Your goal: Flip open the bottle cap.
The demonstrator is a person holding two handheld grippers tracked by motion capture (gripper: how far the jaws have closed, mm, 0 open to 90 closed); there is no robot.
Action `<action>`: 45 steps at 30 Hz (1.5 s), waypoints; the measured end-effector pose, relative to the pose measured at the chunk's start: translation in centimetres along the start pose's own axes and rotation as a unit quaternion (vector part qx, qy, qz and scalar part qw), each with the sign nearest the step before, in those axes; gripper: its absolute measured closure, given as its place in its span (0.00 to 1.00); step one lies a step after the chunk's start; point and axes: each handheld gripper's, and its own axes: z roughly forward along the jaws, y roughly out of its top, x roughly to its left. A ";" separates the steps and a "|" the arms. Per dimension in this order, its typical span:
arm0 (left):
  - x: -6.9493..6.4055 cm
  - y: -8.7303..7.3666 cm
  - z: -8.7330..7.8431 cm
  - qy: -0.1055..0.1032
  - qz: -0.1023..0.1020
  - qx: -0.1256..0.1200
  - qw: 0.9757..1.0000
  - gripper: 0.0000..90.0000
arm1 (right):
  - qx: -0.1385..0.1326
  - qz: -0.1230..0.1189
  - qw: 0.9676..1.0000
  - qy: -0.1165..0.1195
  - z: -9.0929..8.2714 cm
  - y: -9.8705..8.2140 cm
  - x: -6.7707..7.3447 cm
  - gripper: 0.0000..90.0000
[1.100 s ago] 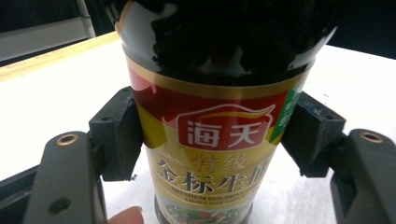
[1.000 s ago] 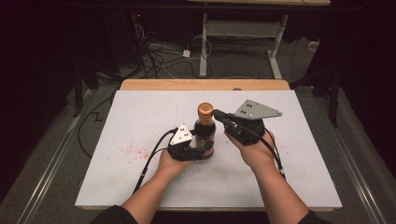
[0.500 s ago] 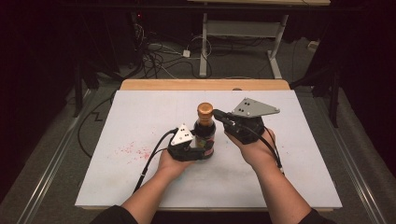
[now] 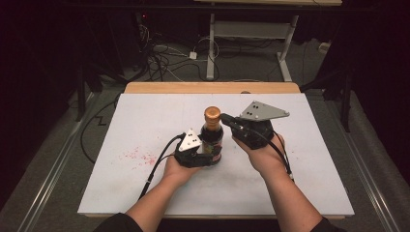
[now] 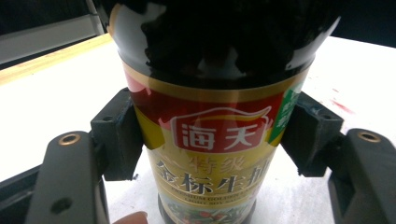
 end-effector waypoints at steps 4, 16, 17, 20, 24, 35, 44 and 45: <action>-0.1 0.0 0.1 -0.008 -0.001 -0.001 1.000 0.33 | 0.008 -0.004 1.000 0.002 0.0 0.3 0.1 1.00; -0.2 0.0 0.3 -0.014 -0.018 -0.017 1.000 0.33 | 0.011 -0.003 1.000 -0.004 0.2 0.5 0.5 1.00; -0.2 0.0 0.3 -0.014 -0.018 -0.017 1.000 0.33 | 0.013 -0.004 1.000 -0.007 0.2 0.6 0.5 1.00; -0.2 -0.1 0.3 -0.014 -0.017 -0.017 1.000 0.33 | 0.015 -0.004 1.000 -0.005 0.2 0.6 0.5 1.00; -0.2 -0.1 0.3 -0.015 -0.017 -0.018 1.000 0.33 | 0.017 -0.009 1.000 -0.008 0.2 0.7 0.5 1.00; 0.0 -0.2 0.2 -0.017 -0.003 -0.008 1.000 0.33 | -0.030 -0.017 0.999 -0.004 -0.6 2.5 1.3 1.00; 0.0 -0.2 0.2 -0.015 -0.006 -0.011 1.000 0.32 | -0.008 -0.012 1.000 -0.021 -1.1 1.8 0.0 1.00; 0.0 -0.2 0.2 -0.014 -0.008 -0.012 1.000 0.32 | -0.007 -0.008 1.000 -0.019 -1.2 1.7 -0.2 1.00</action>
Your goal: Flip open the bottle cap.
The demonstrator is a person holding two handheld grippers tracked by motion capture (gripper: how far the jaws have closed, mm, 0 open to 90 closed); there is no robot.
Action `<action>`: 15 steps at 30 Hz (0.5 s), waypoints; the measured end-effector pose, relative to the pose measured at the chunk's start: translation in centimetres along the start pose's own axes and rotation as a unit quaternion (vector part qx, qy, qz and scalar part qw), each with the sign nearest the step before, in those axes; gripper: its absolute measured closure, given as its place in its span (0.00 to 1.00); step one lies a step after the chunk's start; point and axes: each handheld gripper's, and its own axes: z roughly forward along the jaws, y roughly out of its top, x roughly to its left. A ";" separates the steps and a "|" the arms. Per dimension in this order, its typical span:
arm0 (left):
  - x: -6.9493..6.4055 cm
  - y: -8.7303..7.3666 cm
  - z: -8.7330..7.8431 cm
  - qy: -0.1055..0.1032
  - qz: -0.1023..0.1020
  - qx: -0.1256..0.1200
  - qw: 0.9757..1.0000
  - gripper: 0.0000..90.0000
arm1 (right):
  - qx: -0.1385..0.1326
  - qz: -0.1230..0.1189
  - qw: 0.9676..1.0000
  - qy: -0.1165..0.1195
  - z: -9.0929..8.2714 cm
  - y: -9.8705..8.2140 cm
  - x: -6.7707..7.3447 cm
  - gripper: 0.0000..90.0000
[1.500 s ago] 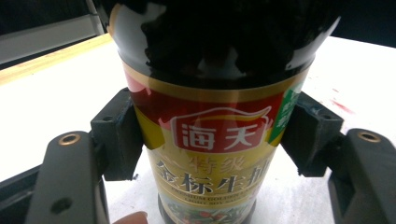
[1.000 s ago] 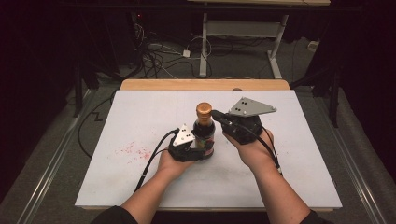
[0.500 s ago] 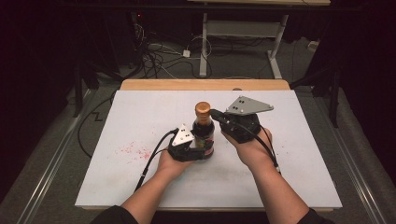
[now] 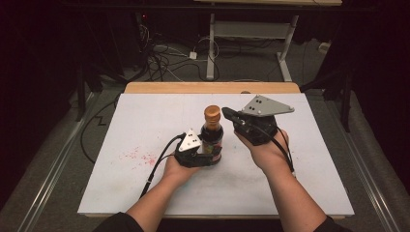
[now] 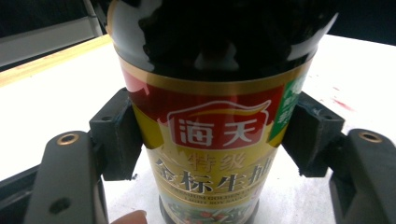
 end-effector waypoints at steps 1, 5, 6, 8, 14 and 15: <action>0.0 0.0 0.0 0.000 0.000 0.000 1.000 0.32 | -0.001 0.004 1.000 0.000 -0.1 -0.1 -0.1 1.00; 0.1 0.0 0.0 -0.002 0.000 0.001 1.000 0.32 | 0.004 0.004 1.000 -0.001 0.0 -0.6 -0.4 1.00; 0.1 0.0 0.0 -0.002 -0.002 -0.001 1.000 0.32 | 0.004 0.010 1.000 -0.001 0.0 -0.9 -0.5 1.00; 0.1 -0.1 0.1 -0.004 -0.007 -0.006 1.000 0.32 | 0.012 0.019 1.000 0.004 0.1 -1.3 -0.5 1.00; 0.2 -0.1 0.0 -0.004 -0.007 -0.005 1.000 0.32 | 0.023 0.011 1.000 0.006 0.4 -1.5 -0.1 1.00; 0.1 -0.1 -0.1 -0.004 -0.005 -0.004 1.000 0.32 | 0.024 0.013 1.000 0.009 0.5 -1.7 0.1 1.00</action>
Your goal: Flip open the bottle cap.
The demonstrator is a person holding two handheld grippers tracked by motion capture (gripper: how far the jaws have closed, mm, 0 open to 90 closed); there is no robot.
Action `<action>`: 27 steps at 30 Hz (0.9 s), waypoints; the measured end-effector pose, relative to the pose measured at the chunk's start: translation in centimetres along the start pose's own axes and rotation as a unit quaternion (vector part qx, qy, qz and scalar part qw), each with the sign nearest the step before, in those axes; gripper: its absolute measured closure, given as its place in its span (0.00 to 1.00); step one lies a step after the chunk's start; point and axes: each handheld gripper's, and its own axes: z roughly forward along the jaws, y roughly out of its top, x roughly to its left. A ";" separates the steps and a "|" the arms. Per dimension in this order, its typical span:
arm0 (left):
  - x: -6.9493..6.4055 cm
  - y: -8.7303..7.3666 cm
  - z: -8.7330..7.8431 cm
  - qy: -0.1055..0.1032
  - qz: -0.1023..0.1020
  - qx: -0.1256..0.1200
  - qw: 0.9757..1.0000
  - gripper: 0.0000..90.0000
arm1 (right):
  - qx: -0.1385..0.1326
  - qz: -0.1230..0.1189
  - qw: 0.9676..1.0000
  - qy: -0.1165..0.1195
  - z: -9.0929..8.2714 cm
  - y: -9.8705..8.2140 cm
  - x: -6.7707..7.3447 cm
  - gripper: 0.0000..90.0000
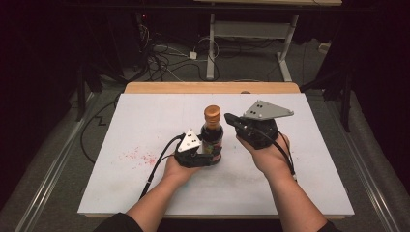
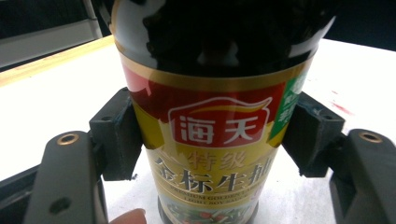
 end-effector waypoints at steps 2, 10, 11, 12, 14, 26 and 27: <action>-0.1 0.0 0.0 0.001 -0.004 -0.004 1.000 0.32 | 0.010 -0.002 1.000 0.002 0.2 -0.2 0.3 1.00; 0.0 -0.1 0.0 0.000 -0.001 -0.004 1.000 0.32 | 0.014 -0.006 1.000 0.004 0.1 -0.2 0.3 1.00; 0.0 -0.1 0.0 0.000 -0.001 -0.004 1.000 0.32 | 0.014 -0.007 1.000 0.005 0.2 -0.1 0.2 1.00; 0.0 -0.1 0.0 0.000 -0.001 -0.003 1.000 0.32 | 0.015 -0.007 1.000 0.006 0.3 0.0 0.3 1.00; 0.0 -0.1 0.0 -0.001 -0.001 -0.003 1.000 0.32 | 0.016 -0.011 1.000 0.005 0.4 0.1 0.4 1.00; -0.1 -0.1 0.0 0.000 -0.011 -0.012 1.000 0.32 | 0.016 -0.016 1.000 0.006 0.6 0.8 0.7 1.00; -0.1 -0.1 0.0 0.001 -0.011 -0.013 1.000 0.32 | 0.014 -0.016 1.000 0.007 0.6 0.8 0.7 1.00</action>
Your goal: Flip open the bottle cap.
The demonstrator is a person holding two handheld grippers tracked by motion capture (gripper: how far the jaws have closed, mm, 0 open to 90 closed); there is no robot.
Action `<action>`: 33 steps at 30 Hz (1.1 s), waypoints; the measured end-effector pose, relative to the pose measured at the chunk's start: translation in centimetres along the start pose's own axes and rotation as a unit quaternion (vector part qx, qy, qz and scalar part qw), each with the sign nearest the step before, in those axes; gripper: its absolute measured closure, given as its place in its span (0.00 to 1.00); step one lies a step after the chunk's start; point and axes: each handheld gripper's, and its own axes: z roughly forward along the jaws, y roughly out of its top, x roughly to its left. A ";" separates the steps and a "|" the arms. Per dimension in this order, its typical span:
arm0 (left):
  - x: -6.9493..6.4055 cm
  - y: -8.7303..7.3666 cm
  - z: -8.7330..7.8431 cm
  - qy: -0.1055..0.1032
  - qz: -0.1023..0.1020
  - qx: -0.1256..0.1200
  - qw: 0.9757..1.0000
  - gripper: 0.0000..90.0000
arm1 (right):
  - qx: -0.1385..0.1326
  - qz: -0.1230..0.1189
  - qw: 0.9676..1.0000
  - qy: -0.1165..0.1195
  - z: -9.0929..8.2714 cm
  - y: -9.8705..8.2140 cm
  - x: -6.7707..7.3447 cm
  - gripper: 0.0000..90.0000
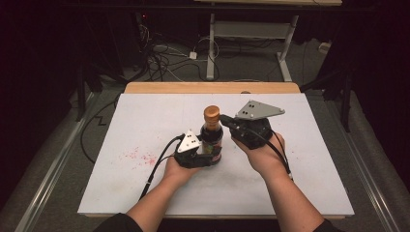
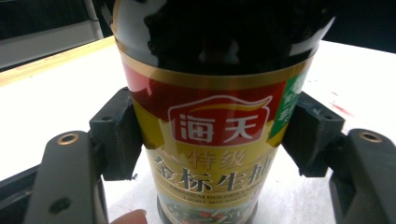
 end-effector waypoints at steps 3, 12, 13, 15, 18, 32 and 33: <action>0.0 0.0 0.0 0.000 -0.001 -0.001 1.000 0.32 | 0.001 0.000 1.000 0.001 0.0 0.2 -0.1 1.00; -0.1 -0.1 0.0 -0.008 0.000 -0.003 1.000 0.32 | -0.010 0.008 1.000 0.003 0.0 0.4 -0.1 1.00; -0.1 -0.1 0.0 -0.008 0.001 -0.003 1.000 0.32 | -0.010 0.008 1.000 0.002 0.0 0.4 -0.1 1.00; -0.1 -0.1 0.0 -0.008 0.001 -0.002 1.000 0.32 | -0.012 0.009 1.000 0.001 0.0 0.5 0.0 1.00; -0.1 -0.1 0.0 -0.008 0.001 -0.002 1.000 0.32 | -0.016 0.011 1.000 0.000 0.0 0.5 0.0 1.00; -0.1 -0.1 0.0 -0.007 0.003 -0.003 1.000 0.32 | -0.023 0.006 1.000 -0.002 0.0 1.2 0.1 1.00; -0.1 -0.1 0.1 0.002 -0.003 -0.006 1.000 0.32 | -0.022 0.006 1.000 -0.004 0.0 1.3 0.1 1.00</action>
